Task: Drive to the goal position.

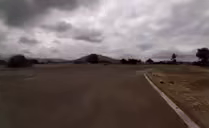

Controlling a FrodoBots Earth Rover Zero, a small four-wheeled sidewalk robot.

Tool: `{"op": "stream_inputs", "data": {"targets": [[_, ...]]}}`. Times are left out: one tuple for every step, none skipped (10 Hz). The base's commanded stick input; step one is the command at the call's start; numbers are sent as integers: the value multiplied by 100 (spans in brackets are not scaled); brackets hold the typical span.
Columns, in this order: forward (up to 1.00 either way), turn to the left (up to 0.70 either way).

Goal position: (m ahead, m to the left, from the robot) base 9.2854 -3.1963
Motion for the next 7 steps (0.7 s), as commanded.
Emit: {"op": "stream_inputs", "data": {"targets": [[50,-50],[50,-50],[50,-50],[50,-50],[50,-50],[50,-42],[50,-20]]}}
